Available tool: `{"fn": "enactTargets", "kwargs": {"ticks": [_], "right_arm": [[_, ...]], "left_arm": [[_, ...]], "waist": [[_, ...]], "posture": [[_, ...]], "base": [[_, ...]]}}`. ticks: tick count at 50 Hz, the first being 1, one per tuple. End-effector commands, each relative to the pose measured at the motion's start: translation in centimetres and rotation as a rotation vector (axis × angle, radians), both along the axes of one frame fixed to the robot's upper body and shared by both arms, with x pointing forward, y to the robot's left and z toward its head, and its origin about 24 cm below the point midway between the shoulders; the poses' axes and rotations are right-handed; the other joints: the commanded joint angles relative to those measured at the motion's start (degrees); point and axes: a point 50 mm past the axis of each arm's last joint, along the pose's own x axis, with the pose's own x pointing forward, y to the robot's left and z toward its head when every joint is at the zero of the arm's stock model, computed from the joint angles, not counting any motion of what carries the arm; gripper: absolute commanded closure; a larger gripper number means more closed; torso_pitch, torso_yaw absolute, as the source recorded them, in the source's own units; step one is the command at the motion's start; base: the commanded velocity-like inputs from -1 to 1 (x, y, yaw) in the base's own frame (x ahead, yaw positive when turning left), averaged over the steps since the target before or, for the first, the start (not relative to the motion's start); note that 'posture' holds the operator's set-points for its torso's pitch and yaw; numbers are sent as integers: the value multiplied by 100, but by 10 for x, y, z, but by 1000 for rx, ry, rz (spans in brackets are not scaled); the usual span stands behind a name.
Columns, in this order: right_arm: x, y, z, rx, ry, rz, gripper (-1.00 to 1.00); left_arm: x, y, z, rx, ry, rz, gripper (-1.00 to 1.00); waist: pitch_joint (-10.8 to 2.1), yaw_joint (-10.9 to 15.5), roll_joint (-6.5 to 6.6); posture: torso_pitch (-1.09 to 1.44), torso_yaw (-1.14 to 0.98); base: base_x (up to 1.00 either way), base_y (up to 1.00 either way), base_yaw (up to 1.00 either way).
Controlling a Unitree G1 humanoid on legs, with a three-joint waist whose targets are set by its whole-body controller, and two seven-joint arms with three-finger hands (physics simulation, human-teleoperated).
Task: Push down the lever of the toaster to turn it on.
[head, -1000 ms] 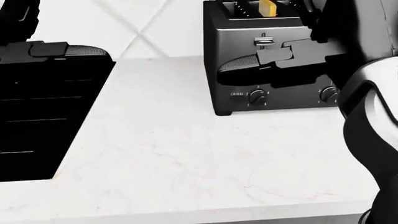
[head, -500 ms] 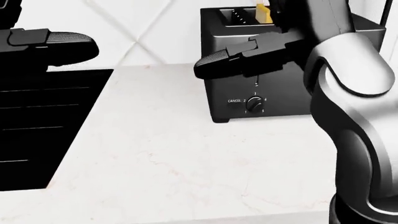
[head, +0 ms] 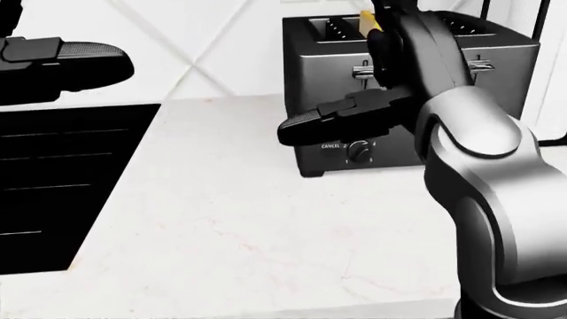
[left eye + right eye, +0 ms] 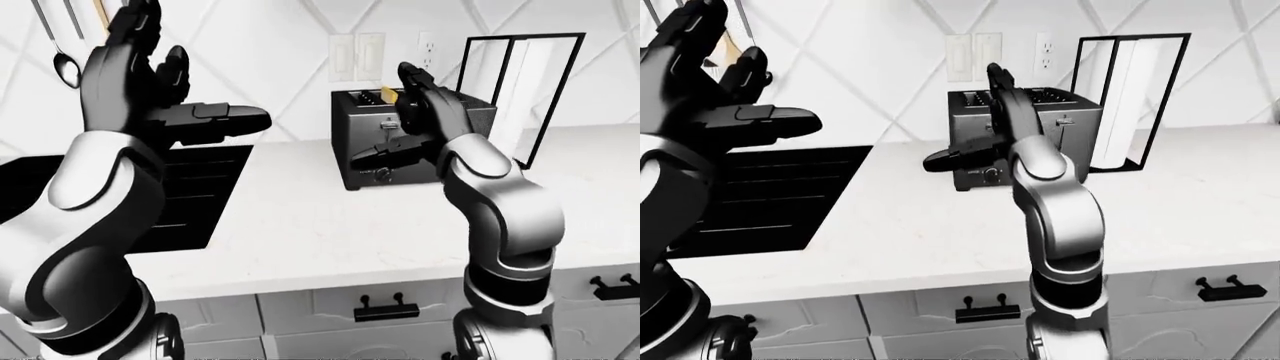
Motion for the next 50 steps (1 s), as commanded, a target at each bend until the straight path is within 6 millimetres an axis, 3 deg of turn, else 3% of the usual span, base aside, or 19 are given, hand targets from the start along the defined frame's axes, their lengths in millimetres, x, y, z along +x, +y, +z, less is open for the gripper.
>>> {"fn": "enactTargets", "kwargs": {"ticks": [1, 19, 36, 50], "right_arm": [[-3, 0, 16, -1, -87, 1, -100], [15, 7, -6, -27, -36, 10, -100], [31, 0, -6, -34, -33, -23, -100], [63, -3, -15, -27, -11, -52, -100]], "left_arm": [[-4, 0, 12, -5, -61, 4, -100], [-5, 2, 14, -7, -67, 5, -100], [-4, 2, 13, -9, -67, 3, -100], [-5, 2, 14, -9, -71, 4, -100]], "waist": [[-37, -2, 9], [-55, -4, 43], [-64, 7, 47], [-68, -21, 68]], "posture": [[-46, 0], [-46, 0], [-46, 0], [-46, 0]], "base": [[0, 0, 0], [0, 0, 0], [0, 0, 0], [0, 0, 0]]}}
